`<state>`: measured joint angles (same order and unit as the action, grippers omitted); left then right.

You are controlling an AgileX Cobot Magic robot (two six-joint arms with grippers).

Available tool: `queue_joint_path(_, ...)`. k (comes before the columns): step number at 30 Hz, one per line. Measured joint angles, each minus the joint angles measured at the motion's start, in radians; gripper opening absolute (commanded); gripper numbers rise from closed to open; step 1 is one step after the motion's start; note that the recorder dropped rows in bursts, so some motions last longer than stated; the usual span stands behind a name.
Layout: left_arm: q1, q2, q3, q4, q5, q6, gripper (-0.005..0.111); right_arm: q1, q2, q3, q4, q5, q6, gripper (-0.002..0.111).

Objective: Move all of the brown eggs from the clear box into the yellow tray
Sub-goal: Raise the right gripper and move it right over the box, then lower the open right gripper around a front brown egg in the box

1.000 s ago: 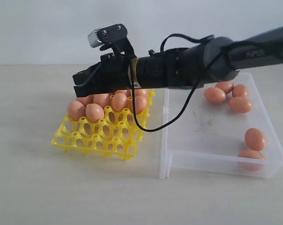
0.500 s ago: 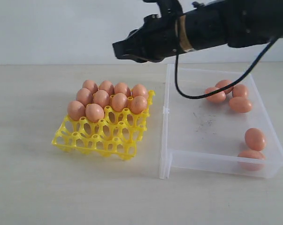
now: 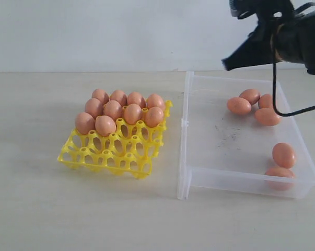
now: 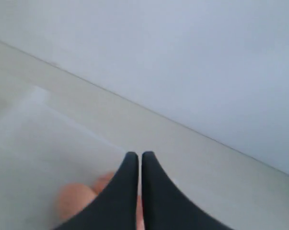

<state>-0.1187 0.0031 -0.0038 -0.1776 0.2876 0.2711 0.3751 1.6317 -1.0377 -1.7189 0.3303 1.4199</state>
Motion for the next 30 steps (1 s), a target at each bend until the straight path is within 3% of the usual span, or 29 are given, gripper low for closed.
queue_joint_path(3,0.000,0.000,0.000,0.000,0.000,0.000,0.004,0.000,-0.006,0.007,0.151,0.206,-0.262,0.000)
queue_joint_path(6,0.000,0.000,0.000,0.000,0.000,0.000,0.004,-0.003,-0.007,0.009,0.348,0.297,-0.547,0.000)
queue_joint_path(14,0.000,0.000,0.000,0.000,0.000,0.000,0.004,-0.003,-0.002,-0.105,1.188,0.386,-1.226,0.000)
queue_joint_path(17,0.000,0.000,0.000,0.000,0.000,0.000,0.004,-0.003,0.026,-0.161,1.307,0.521,-1.309,0.000)
queue_joint_path(25,0.000,0.000,0.000,0.000,0.000,0.000,0.004,-0.003,0.156,-0.186,1.350,0.738,-1.270,0.002)
queue_joint_path(27,0.000,0.000,0.000,0.000,0.000,0.000,0.004,-0.003,0.183,-0.186,1.354,0.736,-1.247,0.008)
queue_joint_path(30,0.000,0.000,0.000,0.000,0.000,0.000,0.004,-0.003,0.203,-0.186,1.354,0.707,-1.212,0.027)
